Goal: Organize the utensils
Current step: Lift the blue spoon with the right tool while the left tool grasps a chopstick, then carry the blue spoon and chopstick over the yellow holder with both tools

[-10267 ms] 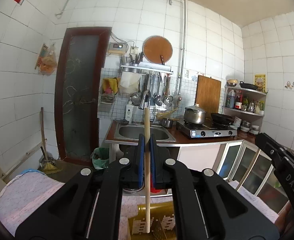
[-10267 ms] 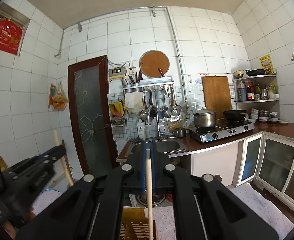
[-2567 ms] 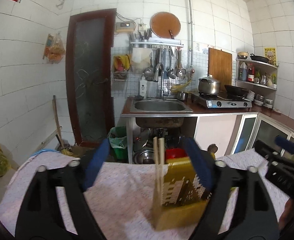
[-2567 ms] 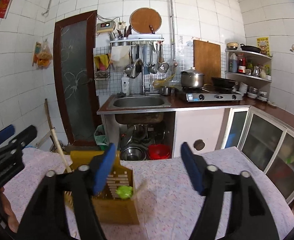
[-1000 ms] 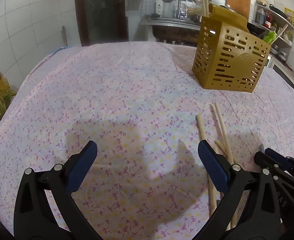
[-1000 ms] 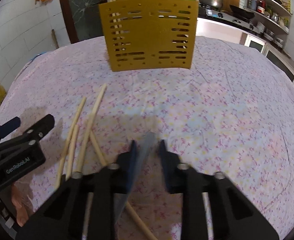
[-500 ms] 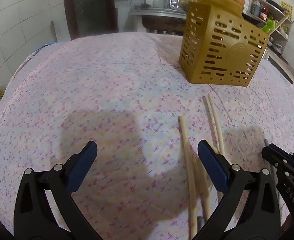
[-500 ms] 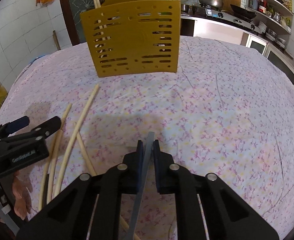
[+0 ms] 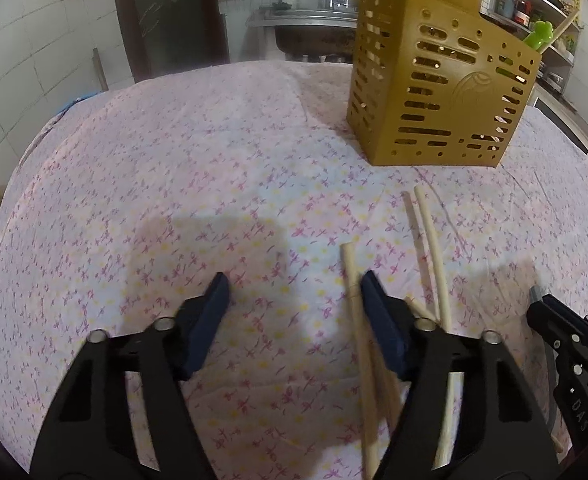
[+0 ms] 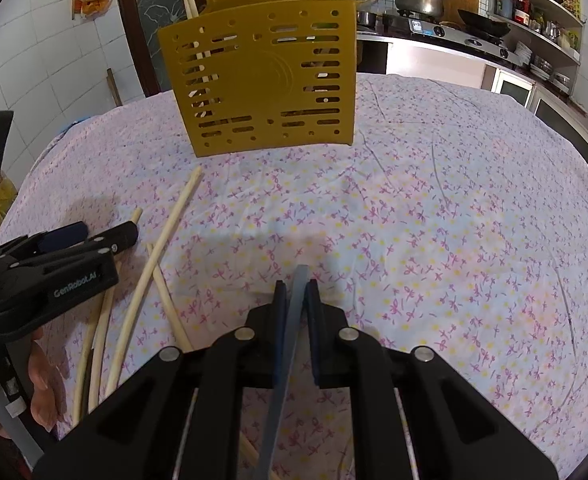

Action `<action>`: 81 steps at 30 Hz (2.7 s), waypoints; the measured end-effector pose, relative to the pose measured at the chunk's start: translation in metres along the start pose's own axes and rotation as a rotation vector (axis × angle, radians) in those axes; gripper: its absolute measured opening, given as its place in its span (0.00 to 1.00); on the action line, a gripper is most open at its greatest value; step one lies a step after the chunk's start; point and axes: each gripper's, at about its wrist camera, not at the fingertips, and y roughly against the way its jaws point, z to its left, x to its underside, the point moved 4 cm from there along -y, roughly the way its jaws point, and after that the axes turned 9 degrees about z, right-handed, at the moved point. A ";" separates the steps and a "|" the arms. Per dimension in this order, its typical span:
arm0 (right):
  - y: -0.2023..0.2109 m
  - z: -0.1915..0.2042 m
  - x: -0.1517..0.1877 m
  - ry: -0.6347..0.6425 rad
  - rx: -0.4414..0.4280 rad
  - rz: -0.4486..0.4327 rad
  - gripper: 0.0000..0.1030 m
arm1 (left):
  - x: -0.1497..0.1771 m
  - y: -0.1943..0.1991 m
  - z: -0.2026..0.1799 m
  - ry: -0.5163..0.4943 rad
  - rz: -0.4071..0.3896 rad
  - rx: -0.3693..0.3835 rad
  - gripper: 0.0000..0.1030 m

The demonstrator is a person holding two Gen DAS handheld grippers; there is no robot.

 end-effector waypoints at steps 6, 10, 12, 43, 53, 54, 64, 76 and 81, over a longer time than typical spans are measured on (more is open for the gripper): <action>0.000 0.000 0.000 0.000 0.001 -0.001 0.10 | -0.003 0.002 -0.016 -0.055 -0.004 0.017 0.27; 0.000 -0.001 0.000 0.000 0.001 -0.001 0.10 | -0.002 0.004 -0.021 -0.061 -0.006 0.029 0.12; 0.001 -0.001 0.000 0.001 -0.001 -0.002 0.10 | -0.001 0.006 -0.022 -0.058 -0.013 0.024 0.06; 0.118 -0.005 0.008 -0.044 -0.020 -0.372 0.07 | 0.034 0.178 0.008 -0.001 -0.502 0.020 0.06; 0.139 -0.008 0.002 -0.047 -0.037 -0.458 0.07 | 0.033 0.200 0.009 0.009 -0.567 0.007 0.05; 0.140 -0.008 -0.001 -0.049 -0.042 -0.462 0.07 | 0.032 0.201 0.009 0.008 -0.573 0.005 0.04; 0.151 -0.015 -0.027 -0.055 -0.045 -0.505 0.07 | 0.017 0.212 0.006 0.002 -0.605 0.001 0.04; 0.148 -0.023 -0.066 -0.069 -0.027 -0.522 0.07 | -0.028 0.235 -0.006 -0.038 -0.661 0.030 0.04; 0.168 -0.029 -0.105 -0.084 -0.047 -0.578 0.07 | -0.072 0.258 -0.016 -0.050 -0.723 0.059 0.04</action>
